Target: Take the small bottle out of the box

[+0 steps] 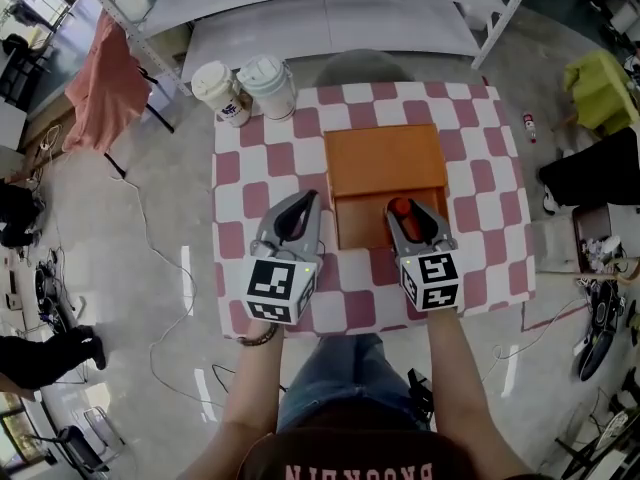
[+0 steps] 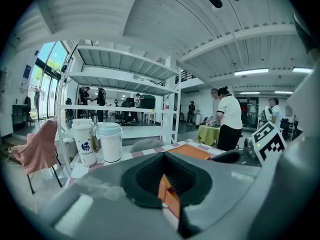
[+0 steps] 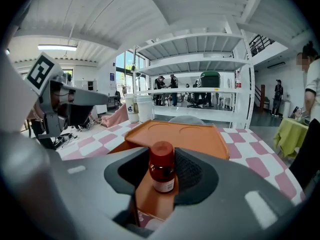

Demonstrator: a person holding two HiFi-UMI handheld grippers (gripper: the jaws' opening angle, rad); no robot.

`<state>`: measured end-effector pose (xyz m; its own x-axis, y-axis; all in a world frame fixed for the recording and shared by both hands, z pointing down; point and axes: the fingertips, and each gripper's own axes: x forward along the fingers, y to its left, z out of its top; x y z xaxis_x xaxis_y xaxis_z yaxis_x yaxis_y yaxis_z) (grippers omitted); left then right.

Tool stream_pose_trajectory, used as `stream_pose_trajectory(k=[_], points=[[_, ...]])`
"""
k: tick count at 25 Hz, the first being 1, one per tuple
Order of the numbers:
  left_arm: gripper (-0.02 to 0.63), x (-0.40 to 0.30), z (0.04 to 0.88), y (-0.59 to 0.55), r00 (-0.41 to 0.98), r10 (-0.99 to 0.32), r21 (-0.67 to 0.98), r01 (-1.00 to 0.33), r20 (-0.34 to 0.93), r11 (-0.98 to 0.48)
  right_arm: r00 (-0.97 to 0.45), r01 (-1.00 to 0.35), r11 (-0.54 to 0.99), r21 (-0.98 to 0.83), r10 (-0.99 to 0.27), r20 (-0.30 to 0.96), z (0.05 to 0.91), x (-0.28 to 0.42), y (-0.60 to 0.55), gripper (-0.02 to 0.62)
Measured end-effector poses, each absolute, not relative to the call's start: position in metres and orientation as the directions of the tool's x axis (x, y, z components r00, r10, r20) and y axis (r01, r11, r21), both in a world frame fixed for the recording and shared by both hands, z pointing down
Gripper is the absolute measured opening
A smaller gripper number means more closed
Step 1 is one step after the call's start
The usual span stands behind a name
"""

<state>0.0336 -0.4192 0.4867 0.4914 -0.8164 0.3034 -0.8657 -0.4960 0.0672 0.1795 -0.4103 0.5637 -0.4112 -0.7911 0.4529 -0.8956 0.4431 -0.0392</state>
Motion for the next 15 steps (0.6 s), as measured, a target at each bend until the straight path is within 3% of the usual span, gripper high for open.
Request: stream_pose_trajectory(k=[15], points=[[-0.008,0.026,0.478,-0.417,0.480,-0.826,0.066,-0.873,0.295,-0.483,-0.401,-0.904,0.425,-0.052,-0.799,0.448,0.551,0.187,-0.405,0.137]])
